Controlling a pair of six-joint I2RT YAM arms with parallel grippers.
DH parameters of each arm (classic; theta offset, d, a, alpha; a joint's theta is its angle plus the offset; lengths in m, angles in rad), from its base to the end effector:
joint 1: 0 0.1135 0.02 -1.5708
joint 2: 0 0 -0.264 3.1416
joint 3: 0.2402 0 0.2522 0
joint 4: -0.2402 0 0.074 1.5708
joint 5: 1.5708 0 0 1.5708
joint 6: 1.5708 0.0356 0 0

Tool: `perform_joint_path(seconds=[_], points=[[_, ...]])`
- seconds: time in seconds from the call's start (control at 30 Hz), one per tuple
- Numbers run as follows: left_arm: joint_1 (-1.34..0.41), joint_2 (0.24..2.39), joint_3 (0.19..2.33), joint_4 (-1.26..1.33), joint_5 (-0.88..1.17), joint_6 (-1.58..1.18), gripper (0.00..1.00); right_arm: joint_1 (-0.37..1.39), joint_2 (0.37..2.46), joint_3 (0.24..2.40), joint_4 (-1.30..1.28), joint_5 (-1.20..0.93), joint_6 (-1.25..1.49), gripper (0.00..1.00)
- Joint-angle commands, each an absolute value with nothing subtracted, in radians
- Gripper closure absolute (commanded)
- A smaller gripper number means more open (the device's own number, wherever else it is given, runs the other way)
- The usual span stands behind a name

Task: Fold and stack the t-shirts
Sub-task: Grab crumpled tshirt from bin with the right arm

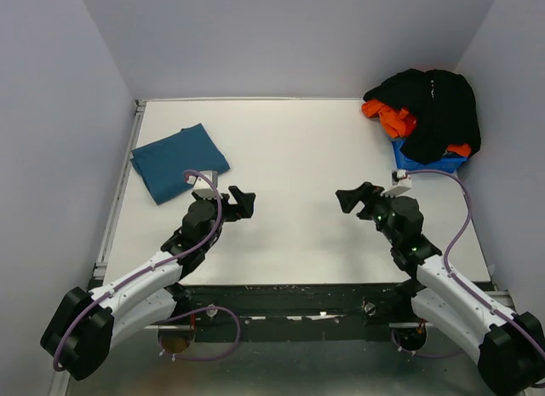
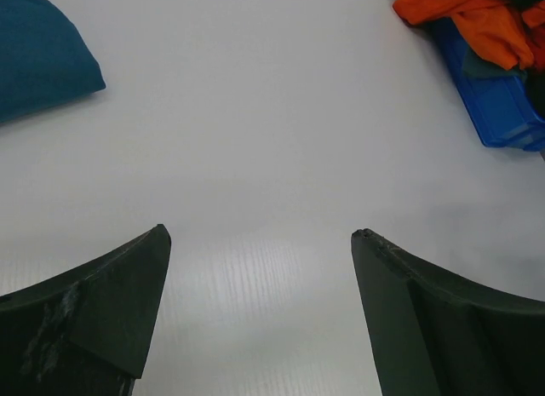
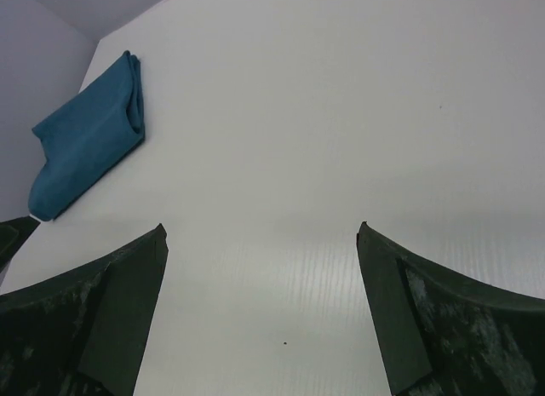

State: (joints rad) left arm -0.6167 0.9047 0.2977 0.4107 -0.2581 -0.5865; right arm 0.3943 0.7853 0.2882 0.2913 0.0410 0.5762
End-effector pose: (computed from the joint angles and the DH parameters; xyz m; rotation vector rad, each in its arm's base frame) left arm 0.1673 -0.1075 0.2095 -0.1641 1.7982 -0.6419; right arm 0.1709 0.0695 0.2137 0.1960 1.8144 0.6587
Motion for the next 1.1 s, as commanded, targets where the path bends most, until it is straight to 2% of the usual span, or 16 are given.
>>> perform_joint_path(seconds=[0.0, 0.43, 0.53, 0.67, 0.8, 0.93, 1.07], points=[[-0.620, 0.908, 0.287, 0.442, -0.241, -0.572, 0.01, 0.396, 0.775, 0.290, 0.291, 0.084, 0.577, 0.00], [-0.618, 0.920, 0.290, 0.449, -0.215, -0.575, 0.01, 0.397, 0.724, 0.275, 0.313, 0.035, 0.565, 0.00], [-0.620, 0.919, 0.288, 0.451, -0.215, -0.572, 0.01, 0.396, 0.730, 0.304, 0.249, 0.153, 0.587, 0.00], [-0.620, 0.911, 0.285, 0.446, -0.215, -0.569, 0.01, 0.396, 0.776, 0.464, 0.017, 0.284, 0.595, 0.00], [-0.620, 0.907, 0.287, 0.446, -0.204, -0.572, 0.01, 0.373, 0.871, 0.656, -0.174, 0.451, 0.614, 0.06], [-0.620, 0.902, 0.285, 0.445, -0.190, -0.577, 0.01, 0.224, 1.024, 0.892, -0.311, 0.372, 0.641, 0.06], [-0.620, 0.900, 0.284, 0.443, -0.184, -0.580, 0.01, 0.078, 1.166, 1.026, -0.354, 0.313, 0.692, 0.07]])
